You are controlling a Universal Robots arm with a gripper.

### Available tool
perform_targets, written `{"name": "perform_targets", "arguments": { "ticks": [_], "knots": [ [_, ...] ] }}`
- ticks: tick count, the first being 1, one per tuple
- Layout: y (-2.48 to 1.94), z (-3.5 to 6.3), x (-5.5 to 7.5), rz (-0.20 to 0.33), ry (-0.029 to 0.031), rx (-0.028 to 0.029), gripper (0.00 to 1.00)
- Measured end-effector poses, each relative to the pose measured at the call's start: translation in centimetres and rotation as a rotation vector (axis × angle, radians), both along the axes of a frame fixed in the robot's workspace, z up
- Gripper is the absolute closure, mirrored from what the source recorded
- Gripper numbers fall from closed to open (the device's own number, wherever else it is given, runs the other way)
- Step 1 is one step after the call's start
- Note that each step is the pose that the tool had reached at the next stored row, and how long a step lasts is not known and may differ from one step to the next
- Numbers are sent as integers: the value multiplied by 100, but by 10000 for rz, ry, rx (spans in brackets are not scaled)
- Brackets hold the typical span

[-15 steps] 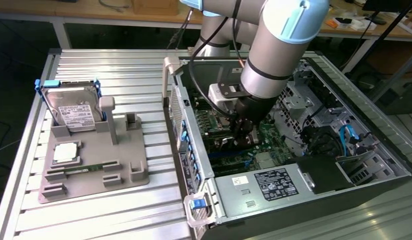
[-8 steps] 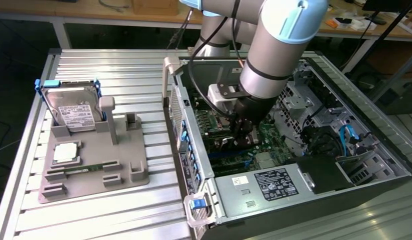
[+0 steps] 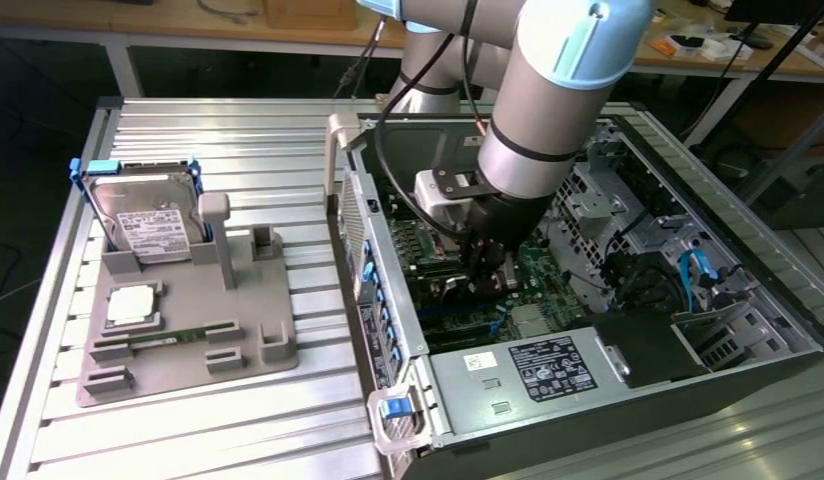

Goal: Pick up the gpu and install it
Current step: 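Insert the gpu into the slot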

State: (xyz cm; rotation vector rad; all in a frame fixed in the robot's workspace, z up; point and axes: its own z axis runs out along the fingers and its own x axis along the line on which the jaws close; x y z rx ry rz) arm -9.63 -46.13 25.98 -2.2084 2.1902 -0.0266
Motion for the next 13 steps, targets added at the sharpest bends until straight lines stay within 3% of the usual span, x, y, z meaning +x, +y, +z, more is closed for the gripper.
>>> {"name": "perform_targets", "arguments": {
  "ticks": [13],
  "knots": [
    [6,56,0,0,1,-1,73]
  ]
}}
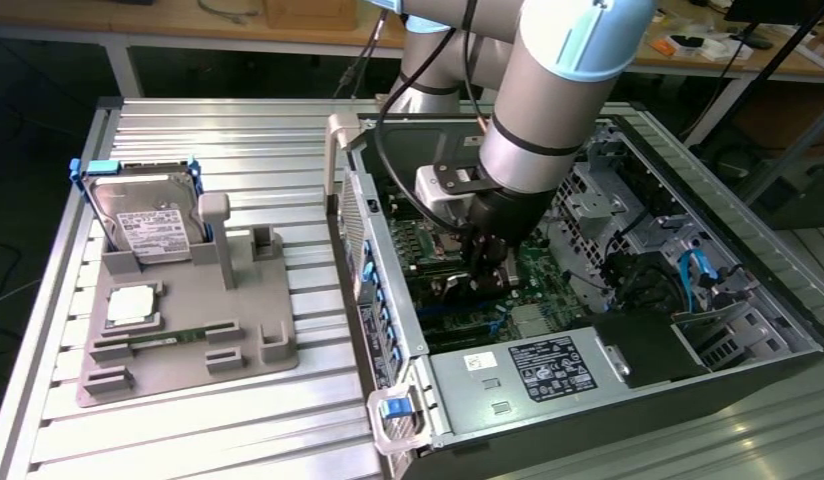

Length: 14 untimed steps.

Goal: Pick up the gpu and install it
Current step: 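Insert the gpu into the slot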

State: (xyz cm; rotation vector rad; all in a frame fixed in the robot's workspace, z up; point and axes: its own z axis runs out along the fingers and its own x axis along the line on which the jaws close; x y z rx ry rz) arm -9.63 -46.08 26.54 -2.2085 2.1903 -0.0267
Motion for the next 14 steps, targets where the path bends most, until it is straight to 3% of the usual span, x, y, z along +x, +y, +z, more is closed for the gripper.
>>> {"name": "perform_targets", "arguments": {
  "ticks": [9,14],
  "knots": [
    [11,0,29,-1,1,40,73],
    [10,1,10,-1,1,144,73]
  ]
}}
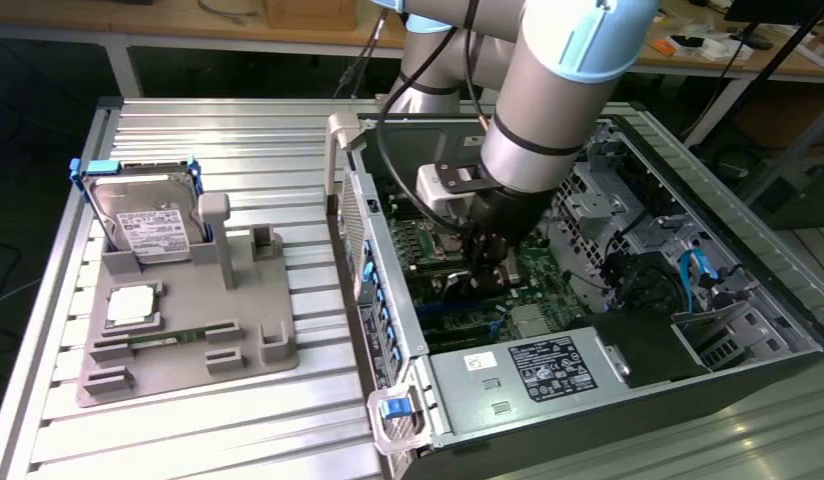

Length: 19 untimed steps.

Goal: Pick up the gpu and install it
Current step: 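Insert the gpu into the slot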

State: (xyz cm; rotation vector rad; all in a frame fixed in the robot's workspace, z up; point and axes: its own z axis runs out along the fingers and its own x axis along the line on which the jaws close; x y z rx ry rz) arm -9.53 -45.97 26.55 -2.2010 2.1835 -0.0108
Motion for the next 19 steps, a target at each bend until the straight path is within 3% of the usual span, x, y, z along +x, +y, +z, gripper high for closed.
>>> {"name": "perform_targets", "arguments": {
  "ticks": [5,12,19],
  "knots": [
    [0,0,-38,0,0,60,73],
    [-3,0,-47,-1,0,73,73],
    [-15,0,-51,0,0,131,73]
  ]
}}
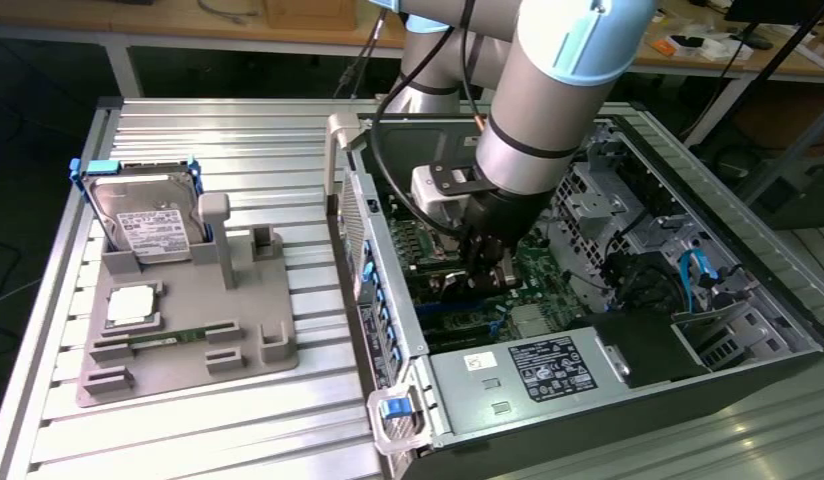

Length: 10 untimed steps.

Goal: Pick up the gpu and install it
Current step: 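Insert the gpu into the slot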

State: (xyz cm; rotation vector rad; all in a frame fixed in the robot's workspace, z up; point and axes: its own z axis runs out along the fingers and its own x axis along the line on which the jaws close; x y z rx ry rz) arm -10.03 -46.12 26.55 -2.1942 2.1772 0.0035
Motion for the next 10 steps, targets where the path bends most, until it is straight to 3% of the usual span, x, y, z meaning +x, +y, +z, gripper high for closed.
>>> {"name": "perform_targets", "arguments": {
  "ticks": [10],
  "knots": [
    [-1,0,-9,-35,0,17,73]
  ]
}}
